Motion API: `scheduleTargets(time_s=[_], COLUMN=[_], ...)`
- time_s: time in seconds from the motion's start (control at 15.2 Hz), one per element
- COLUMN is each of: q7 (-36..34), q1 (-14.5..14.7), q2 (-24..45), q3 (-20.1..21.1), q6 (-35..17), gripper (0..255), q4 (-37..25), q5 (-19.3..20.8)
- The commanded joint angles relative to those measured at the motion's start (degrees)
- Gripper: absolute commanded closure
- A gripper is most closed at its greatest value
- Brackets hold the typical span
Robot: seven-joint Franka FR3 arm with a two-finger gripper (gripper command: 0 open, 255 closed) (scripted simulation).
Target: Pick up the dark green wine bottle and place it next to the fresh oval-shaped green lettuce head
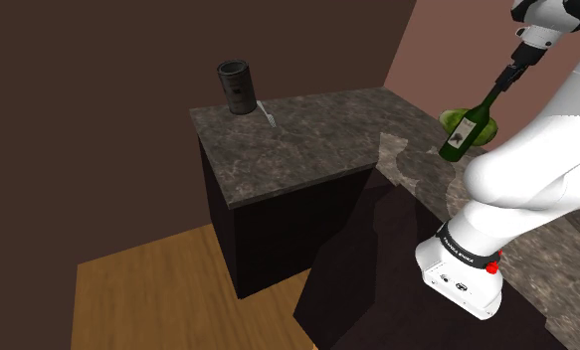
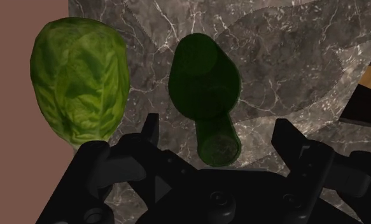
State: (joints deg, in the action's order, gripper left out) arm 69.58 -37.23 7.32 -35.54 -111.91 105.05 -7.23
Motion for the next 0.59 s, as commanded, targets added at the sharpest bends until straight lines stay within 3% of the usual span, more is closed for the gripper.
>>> scheduleTargets(time_s=[0.0, 0.2, 0.53], q7=[-0.24, -0.7, -0.71], q1=[0.01, -0.05, -0.05], q2=[-0.45, -1.25, -1.25], q3=[-0.08, -0.26, -0.26], q6=[1.81, 6.95, 6.95], gripper=[0, 0, 0], q4=[-1.45, -5.97, -5.97], q5=[0.36, 1.01, 1.01])
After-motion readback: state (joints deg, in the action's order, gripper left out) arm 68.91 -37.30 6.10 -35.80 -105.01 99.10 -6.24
